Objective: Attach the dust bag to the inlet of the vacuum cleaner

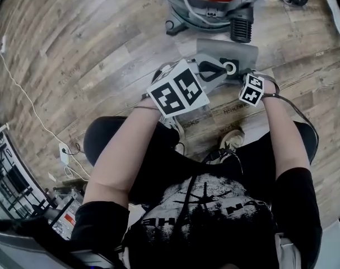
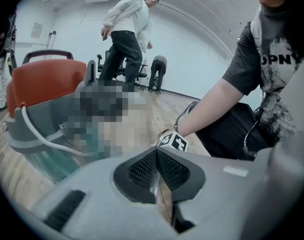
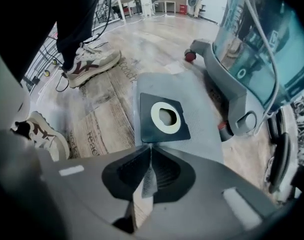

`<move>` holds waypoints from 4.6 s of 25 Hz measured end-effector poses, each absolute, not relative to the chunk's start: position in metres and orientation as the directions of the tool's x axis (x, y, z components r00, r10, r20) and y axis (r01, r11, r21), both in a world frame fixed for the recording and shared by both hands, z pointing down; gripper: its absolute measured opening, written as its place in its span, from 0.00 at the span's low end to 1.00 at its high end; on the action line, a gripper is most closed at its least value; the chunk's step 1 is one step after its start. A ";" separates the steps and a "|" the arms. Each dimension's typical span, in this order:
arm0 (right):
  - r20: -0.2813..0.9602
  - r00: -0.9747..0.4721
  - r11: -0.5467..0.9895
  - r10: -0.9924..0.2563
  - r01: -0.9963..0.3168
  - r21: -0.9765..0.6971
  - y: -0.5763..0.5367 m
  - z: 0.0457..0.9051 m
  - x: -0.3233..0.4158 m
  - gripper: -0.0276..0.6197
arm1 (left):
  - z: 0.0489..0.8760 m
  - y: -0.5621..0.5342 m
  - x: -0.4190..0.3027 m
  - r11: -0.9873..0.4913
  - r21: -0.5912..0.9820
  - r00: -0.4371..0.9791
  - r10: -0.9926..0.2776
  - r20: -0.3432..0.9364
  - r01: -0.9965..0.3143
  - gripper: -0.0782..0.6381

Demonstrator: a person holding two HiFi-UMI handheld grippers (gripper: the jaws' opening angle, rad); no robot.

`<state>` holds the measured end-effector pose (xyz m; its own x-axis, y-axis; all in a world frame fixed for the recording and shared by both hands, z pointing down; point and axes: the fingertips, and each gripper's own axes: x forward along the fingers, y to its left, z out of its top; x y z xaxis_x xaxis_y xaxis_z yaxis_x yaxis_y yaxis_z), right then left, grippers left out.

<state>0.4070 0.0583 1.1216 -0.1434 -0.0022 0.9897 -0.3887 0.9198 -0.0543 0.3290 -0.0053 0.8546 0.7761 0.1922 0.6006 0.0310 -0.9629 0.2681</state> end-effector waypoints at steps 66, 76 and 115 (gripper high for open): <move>0.890 -0.252 0.878 -0.380 -0.400 0.262 -0.073 0.796 0.390 0.10 | 0.790 -0.080 0.340 -0.991 -0.129 0.706 -0.069 0.704 0.031 0.14; 0.891 -0.239 0.867 -0.386 -0.425 0.262 -0.073 0.801 0.390 0.09 | 0.797 -0.084 0.339 -0.989 -0.140 0.703 -0.074 0.707 0.037 0.14; 0.872 -0.160 0.799 -0.462 -0.501 0.331 -0.082 0.813 0.399 0.10 | 0.791 -0.092 0.350 -0.987 -0.159 0.774 -0.077 0.628 0.031 0.15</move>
